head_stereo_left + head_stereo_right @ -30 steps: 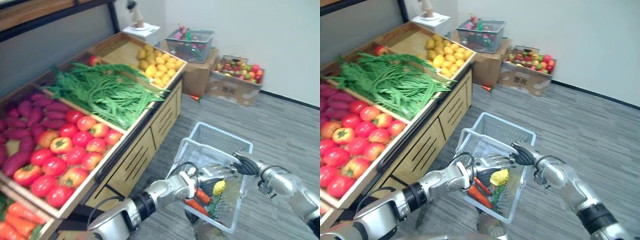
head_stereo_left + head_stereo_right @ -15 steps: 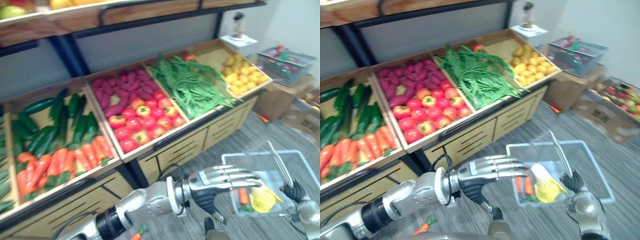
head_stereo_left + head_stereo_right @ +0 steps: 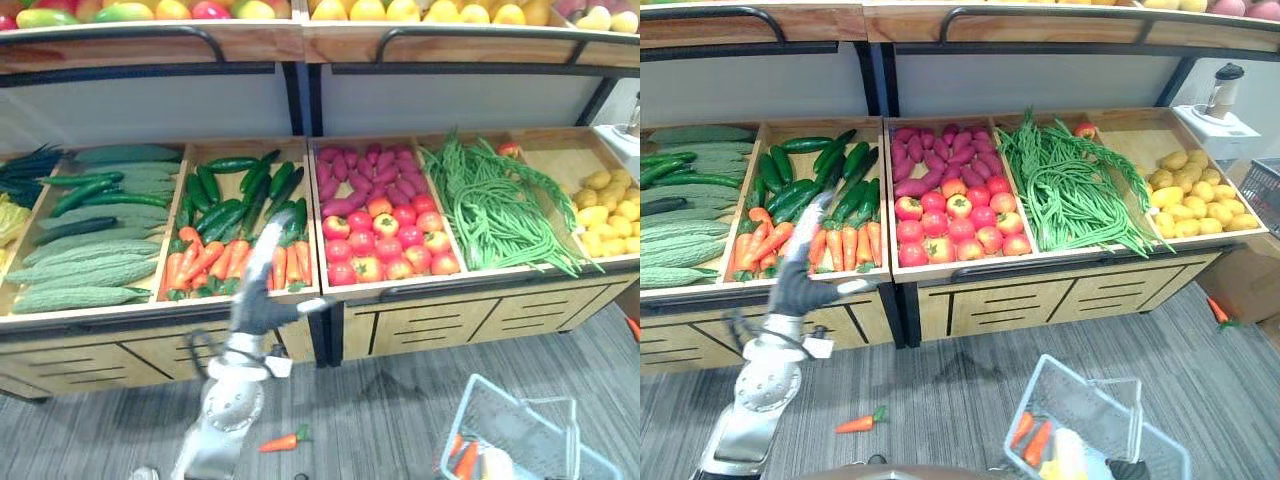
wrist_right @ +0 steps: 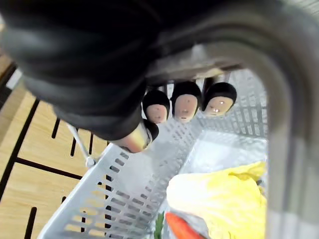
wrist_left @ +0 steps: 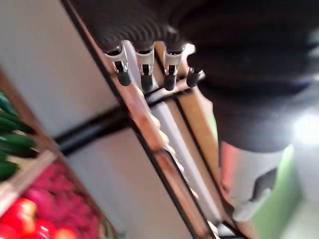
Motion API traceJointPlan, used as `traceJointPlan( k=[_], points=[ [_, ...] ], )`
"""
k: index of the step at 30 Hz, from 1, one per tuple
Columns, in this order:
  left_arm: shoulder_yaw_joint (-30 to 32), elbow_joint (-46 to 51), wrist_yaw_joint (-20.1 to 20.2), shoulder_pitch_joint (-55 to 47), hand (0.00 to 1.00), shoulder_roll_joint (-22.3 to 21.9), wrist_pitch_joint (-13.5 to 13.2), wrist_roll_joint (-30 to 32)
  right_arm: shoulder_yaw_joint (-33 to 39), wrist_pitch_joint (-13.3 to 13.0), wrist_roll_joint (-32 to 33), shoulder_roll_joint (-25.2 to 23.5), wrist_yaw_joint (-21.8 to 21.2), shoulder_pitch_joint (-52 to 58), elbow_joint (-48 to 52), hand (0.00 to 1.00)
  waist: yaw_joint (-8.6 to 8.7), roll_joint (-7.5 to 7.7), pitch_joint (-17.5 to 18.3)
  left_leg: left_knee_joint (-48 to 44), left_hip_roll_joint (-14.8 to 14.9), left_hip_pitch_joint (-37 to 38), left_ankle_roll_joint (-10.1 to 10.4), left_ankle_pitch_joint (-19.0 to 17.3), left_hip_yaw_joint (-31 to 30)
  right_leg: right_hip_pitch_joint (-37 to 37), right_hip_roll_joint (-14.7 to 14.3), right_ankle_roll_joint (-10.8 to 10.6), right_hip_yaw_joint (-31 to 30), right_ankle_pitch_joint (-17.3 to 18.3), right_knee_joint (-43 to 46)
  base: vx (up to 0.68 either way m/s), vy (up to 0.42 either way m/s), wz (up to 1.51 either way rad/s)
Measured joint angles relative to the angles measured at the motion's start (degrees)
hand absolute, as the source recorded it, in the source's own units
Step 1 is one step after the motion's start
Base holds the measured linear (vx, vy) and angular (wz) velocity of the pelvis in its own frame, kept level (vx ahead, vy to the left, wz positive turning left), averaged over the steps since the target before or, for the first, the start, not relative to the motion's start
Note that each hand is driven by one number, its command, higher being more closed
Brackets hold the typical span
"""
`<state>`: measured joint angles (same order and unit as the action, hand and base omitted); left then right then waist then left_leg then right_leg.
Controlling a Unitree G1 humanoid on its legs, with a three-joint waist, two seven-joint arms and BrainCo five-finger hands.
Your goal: Pick vegetable in the basket
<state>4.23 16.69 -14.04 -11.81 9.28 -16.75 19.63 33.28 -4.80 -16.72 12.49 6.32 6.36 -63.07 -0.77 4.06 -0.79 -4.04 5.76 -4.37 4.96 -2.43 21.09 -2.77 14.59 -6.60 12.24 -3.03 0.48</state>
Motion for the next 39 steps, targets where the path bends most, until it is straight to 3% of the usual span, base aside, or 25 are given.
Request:
traceJointPlan(
  k=[4,6,7,8,10,17,21,29,39],
  points=[
    [9.79,-5.81,-4.39,-2.78,0.0,-5.5,3.76,-6.08,0.06,0.44,1.1,-0.09,0.78,0.42,-0.74,1.0,0.39,0.05,0.32,3.62,-1.13,3.0,-0.04,1.66,-3.59,1.47,-0.47,0.66,0.81,1.11,0.11,-0.01,-0.01,0.0],
    [12.15,-5.94,-5.94,-4.3,0.0,-6.49,4.86,-7.56,0.21,0.46,1.57,-0.24,0.97,1.16,-0.85,1.0,0.89,-0.08,1.01,5.2,-1.39,3.99,-0.05,2.77,-4.65,2.15,-0.4,0.11,1.81,2.15,0.92,0.0,-0.028,0.27],
    [13.64,-6.68,-6.2,-4.92,0.0,-6.94,5.14,-8.18,0.21,0.49,1.99,-0.25,1.28,1.7,-0.82,1.0,0.85,0.6,1.12,6.35,-1.43,4.34,-0.06,3.46,-4.98,2.05,-0.44,0.34,2.44,2.44,1.2,0.01,-0.024,0.28],
    [15.38,-8.38,-6.25,-5.0,0.0,-6.94,5.45,-8.15,0.22,0.54,1.97,-0.37,1.94,1.83,-0.82,1.0,1.0,-0.22,1.68,7.4,-1.57,4.59,-0.11,4.17,-5.85,2.27,-0.43,0.43,3.27,2.7,1.42,0.0,-0.027,0.29],
    [17.64,-11.97,-6.62,-4.79,0.0,-6.94,5.94,-8.02,0.22,0.56,1.96,-0.63,2.5,2.0,-0.81,1.0,1.8,0.06,1.81,8.87,-1.79,4.64,-0.21,5.14,-6.77,2.41,-0.38,0.33,4.32,2.8,1.34,0.0,-0.017,0.32],
    [23.7,-43.35,-9.32,-1.76,0.0,-6.41,10.4,-6.97,-0.09,0.56,1.98,-4.6,3.52,3.35,-0.12,1.0,2.26,-0.23,2.11,9.89,-2.05,4.4,-0.45,5.81,-9.55,4.33,-0.3,-0.76,7.51,3.57,0.08,-0.01,-0.003,0.21],
    [26.02,-62.2,-7.97,-1.14,0.0,-6.4,12.3,-7.1,-0.42,0.54,1.99,-5.15,3.53,3.19,-0.14,1.0,2.48,-0.4,2.19,9.91,-1.96,4.33,-0.37,5.29,-8.92,4.15,-0.46,-0.85,6.99,3.63,-0.58,0.03,-0.001,-0.06],
    [24.95,-76.17,-2.67,-0.37,0.0,-6.41,13.14,-7.19,-3.16,0.41,1.87,-6.3,3.53,0.47,-0.98,1.0,2.5,-0.23,2.18,9.77,-1.01,4.6,0.61,4.46,-5.47,2.61,-1.72,-1.7,3.08,2.56,-1.84,0.06,-0.017,-0.24],
    [15.9,-78.25,2.36,1.93,0.0,-4.9,12.97,-8.2,-6.87,-0.07,1.47,-6.18,3.35,-2.28,-2.57,1.0,2.44,-0.87,0.62,9.56,-0.53,5.64,0.93,4.22,-6.16,3.51,-2.43,-1.76,2.9,2.54,-2.28,0.04,-0.023,-0.04]
  ],
)
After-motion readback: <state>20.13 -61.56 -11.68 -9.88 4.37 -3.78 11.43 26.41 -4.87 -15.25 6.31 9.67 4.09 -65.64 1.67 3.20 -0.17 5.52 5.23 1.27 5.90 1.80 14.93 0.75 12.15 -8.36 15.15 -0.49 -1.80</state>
